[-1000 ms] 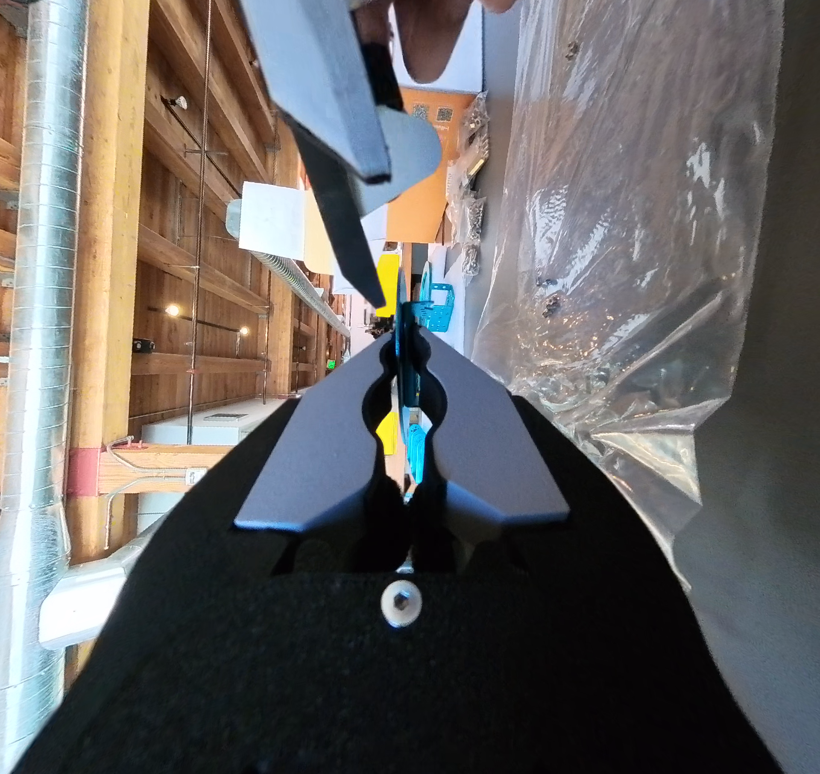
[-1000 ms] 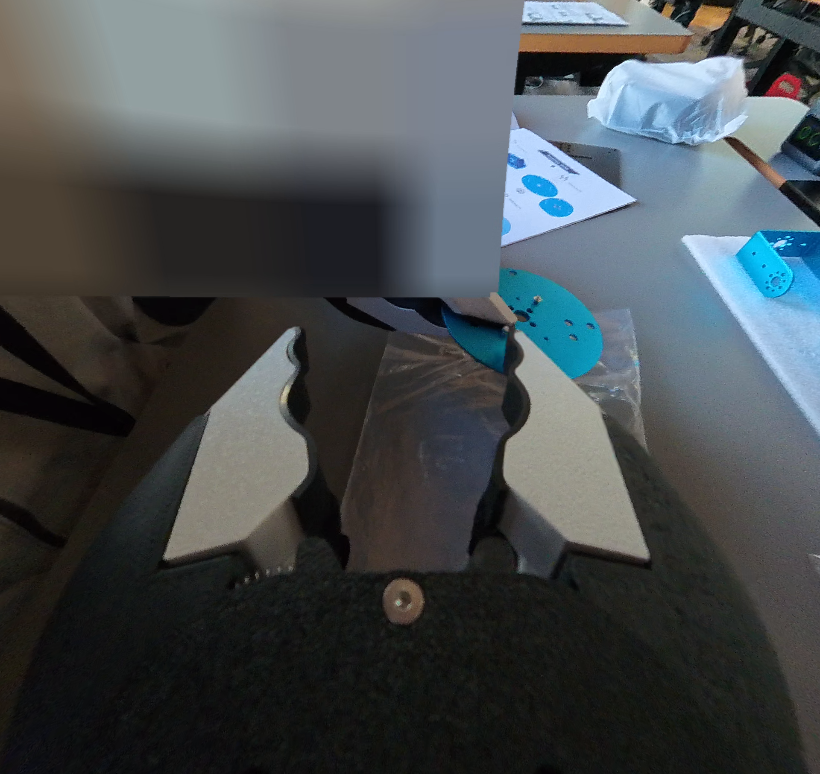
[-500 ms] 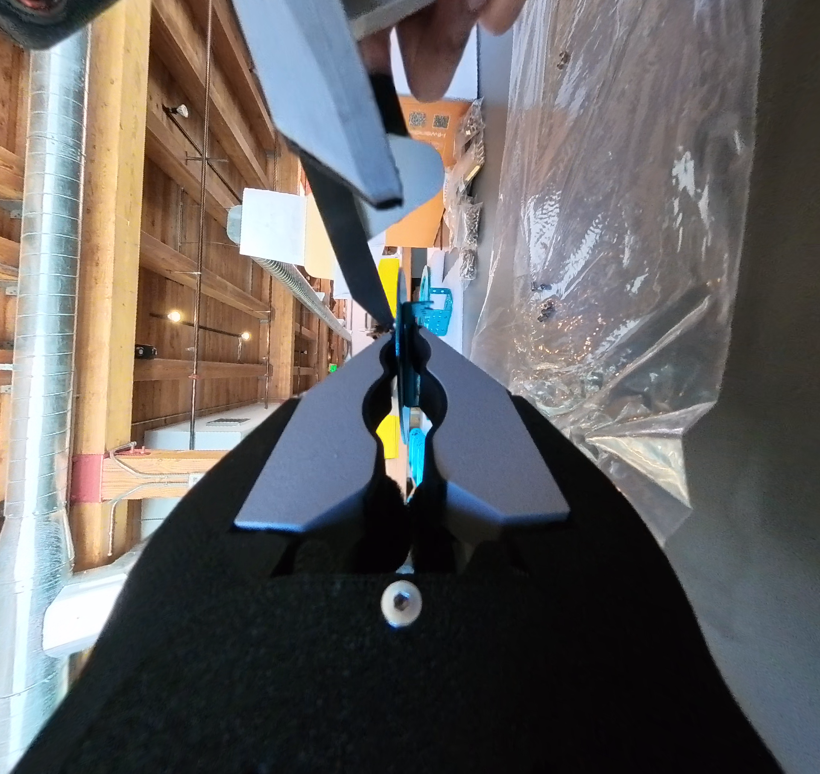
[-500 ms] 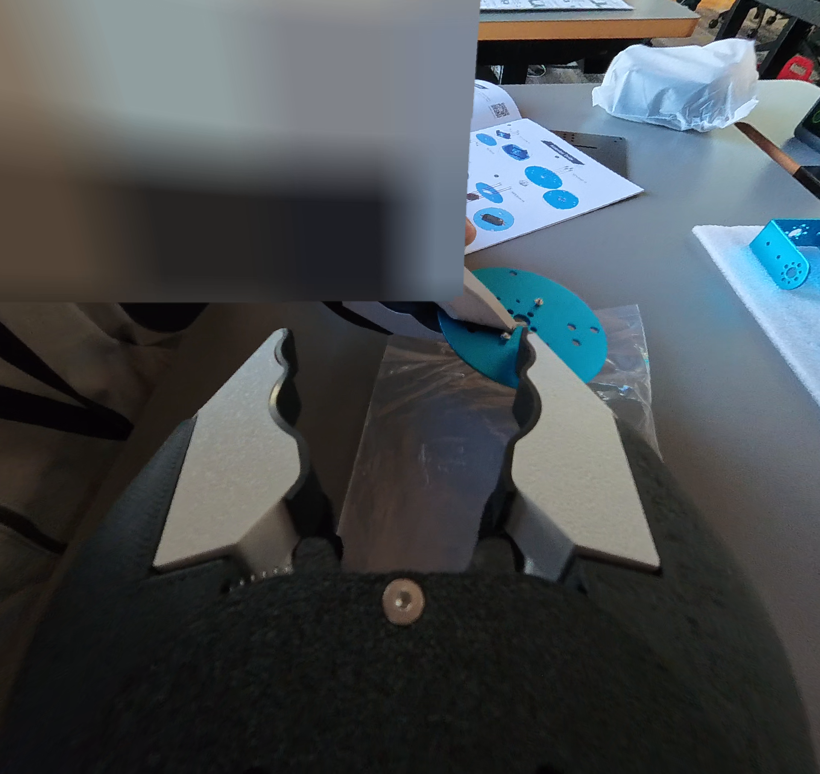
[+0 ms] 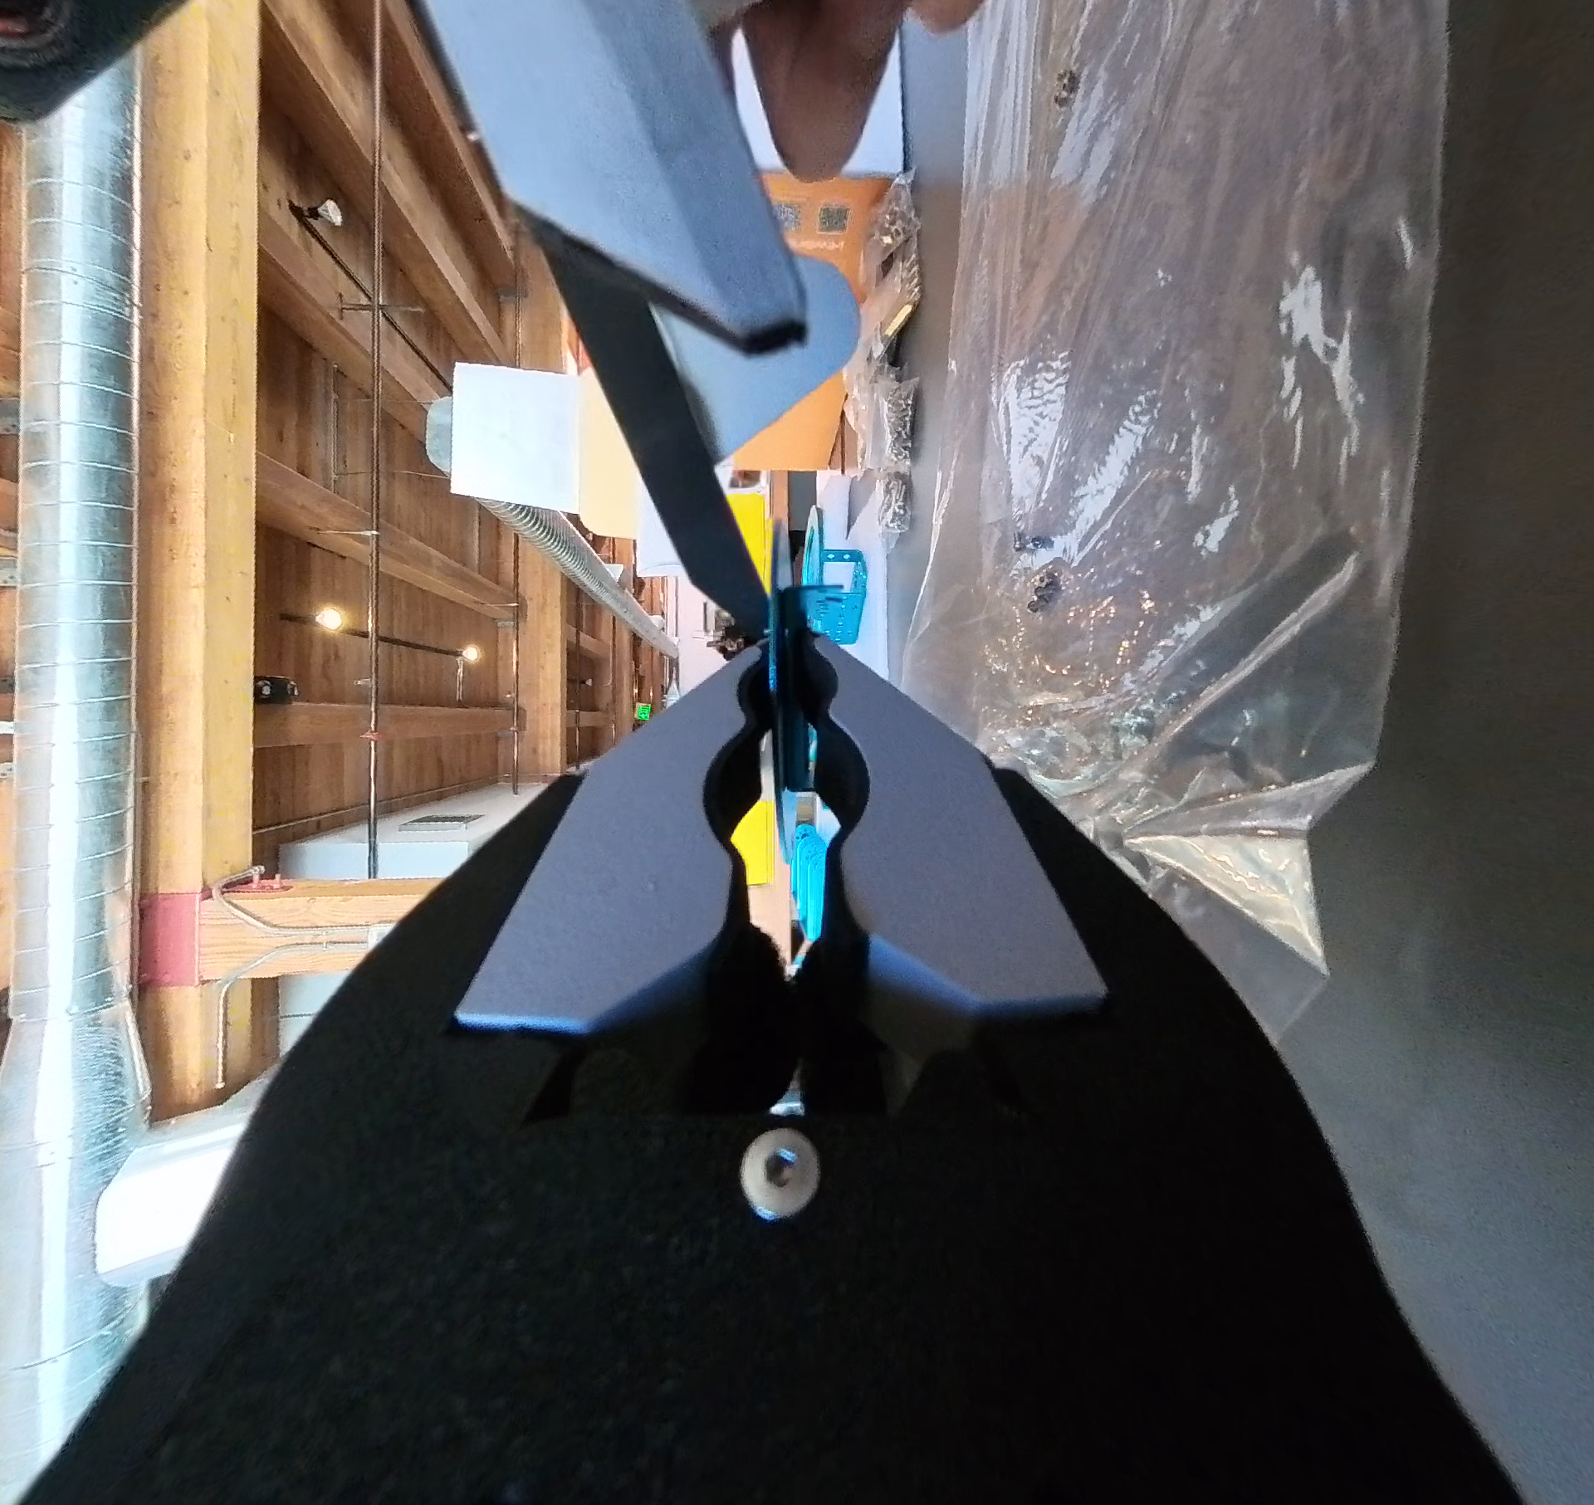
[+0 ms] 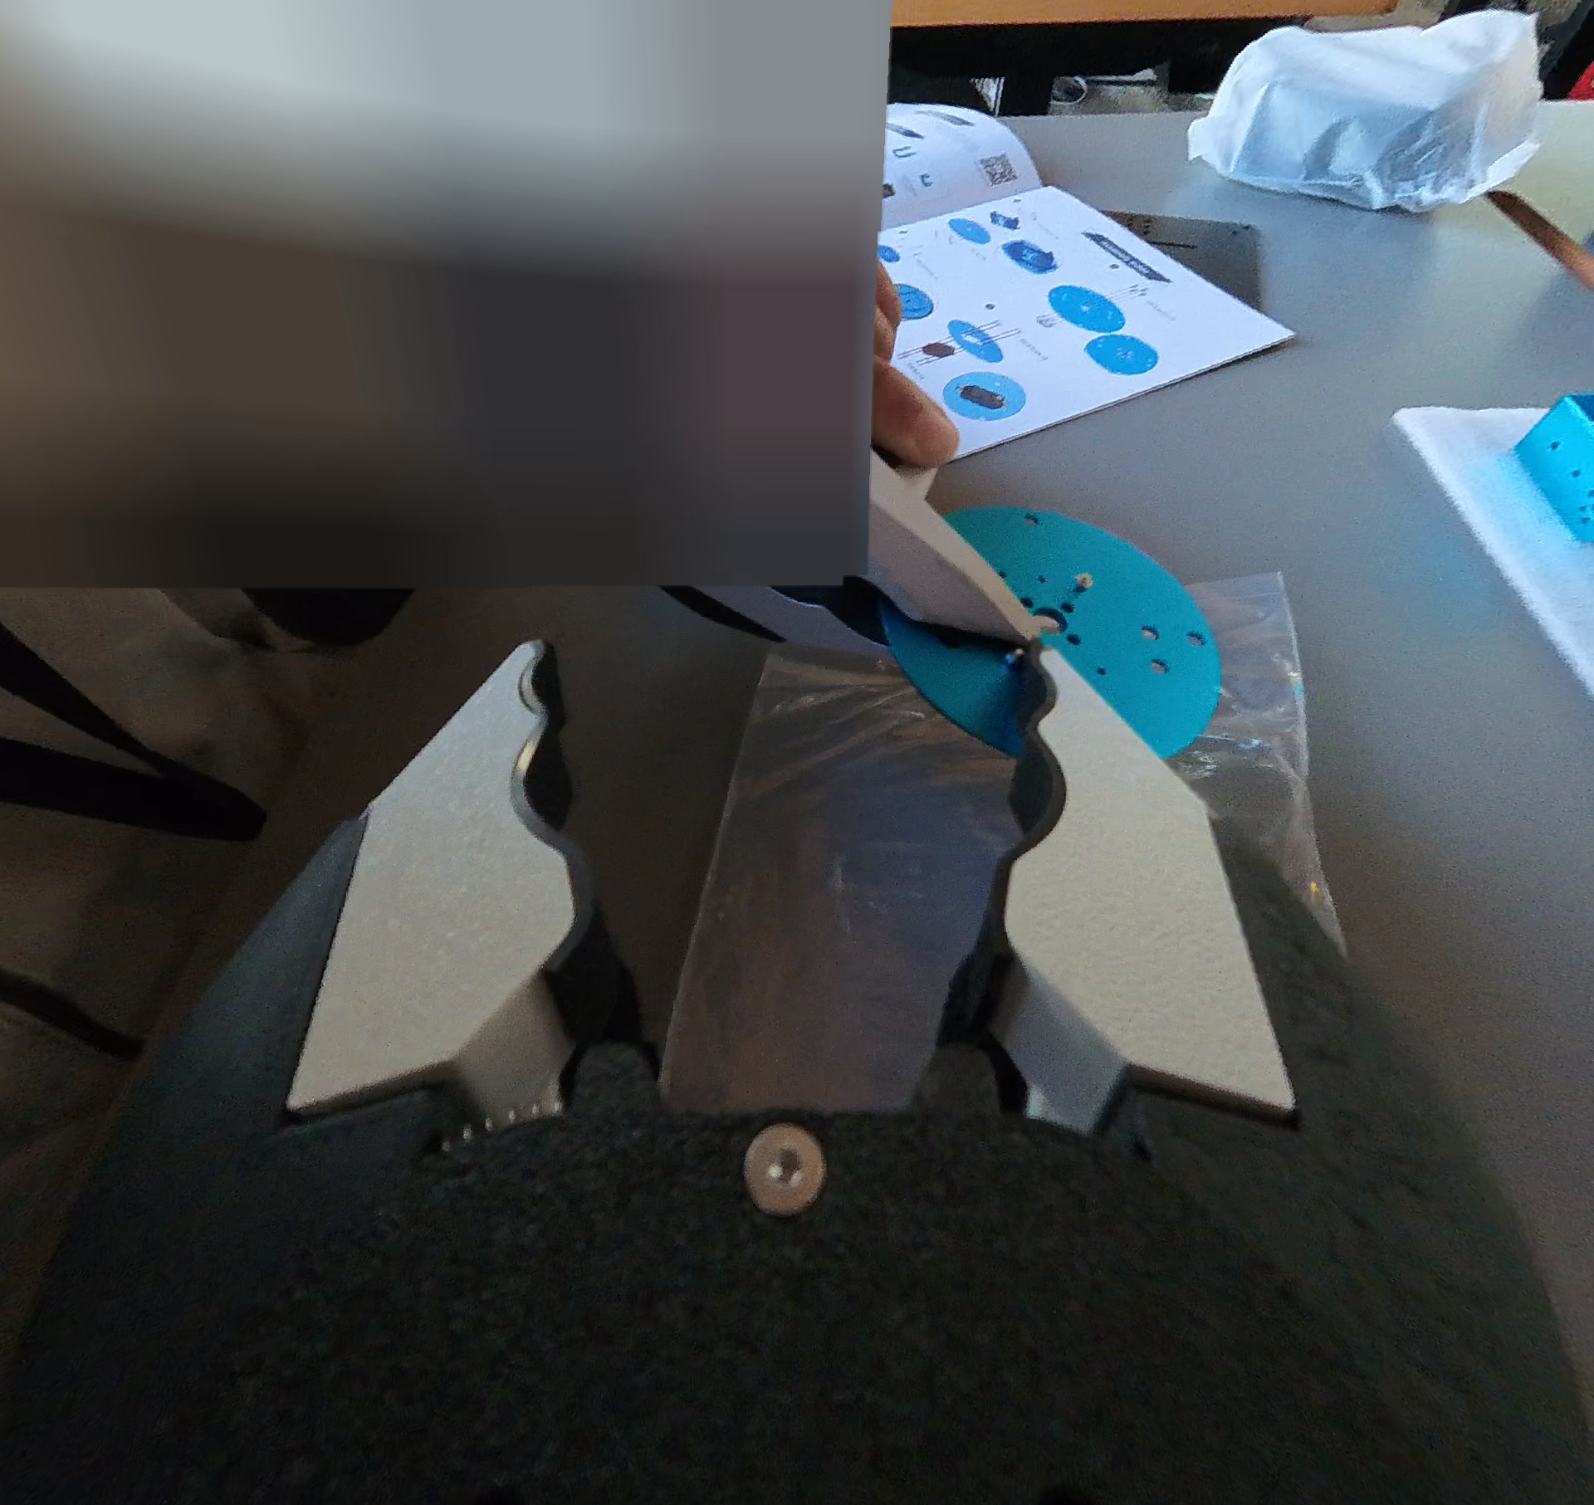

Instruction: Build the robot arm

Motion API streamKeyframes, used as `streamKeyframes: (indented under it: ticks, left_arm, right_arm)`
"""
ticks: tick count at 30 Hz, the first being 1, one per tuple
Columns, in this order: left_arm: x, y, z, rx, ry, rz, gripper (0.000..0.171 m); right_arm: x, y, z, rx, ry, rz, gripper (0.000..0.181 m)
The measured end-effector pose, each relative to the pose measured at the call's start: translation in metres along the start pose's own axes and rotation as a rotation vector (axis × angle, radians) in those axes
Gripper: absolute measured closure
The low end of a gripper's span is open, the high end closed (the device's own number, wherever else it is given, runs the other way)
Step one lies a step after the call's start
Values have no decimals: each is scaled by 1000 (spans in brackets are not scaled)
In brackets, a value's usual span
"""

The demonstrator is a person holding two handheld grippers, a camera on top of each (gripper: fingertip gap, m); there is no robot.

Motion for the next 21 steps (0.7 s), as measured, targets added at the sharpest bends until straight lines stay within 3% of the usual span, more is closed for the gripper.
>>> streamKeyframes:
  ticks: [3,8,13,15,21]
  left_arm:
    - [-2,0,0,2,10,-5,169]
    - [1,1,1,14,2,-10,169]
    - [-1,-1,0,3,6,-16,169]
    - [-3,0,-1,6,21,-16,169]
    - [0,2,1,17,9,-19,169]
  right_arm:
    - [3,3,6,22,10,2,94]
    - [6,-3,5,-35,-17,6,75]
    - [1,3,1,3,14,-35,75]
    - [4,6,6,34,6,-27,88]
    - [5,1,1,-11,-18,-22,71]
Point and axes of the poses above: each gripper's, where its closed fingertips meet, z back along the fingers, x out of its top, y = z × x across the jaws, the point moved 5 cm from there along z, back along the fingers, and after that the axes turned 10 degrees about -z, right-handed, at the moved point
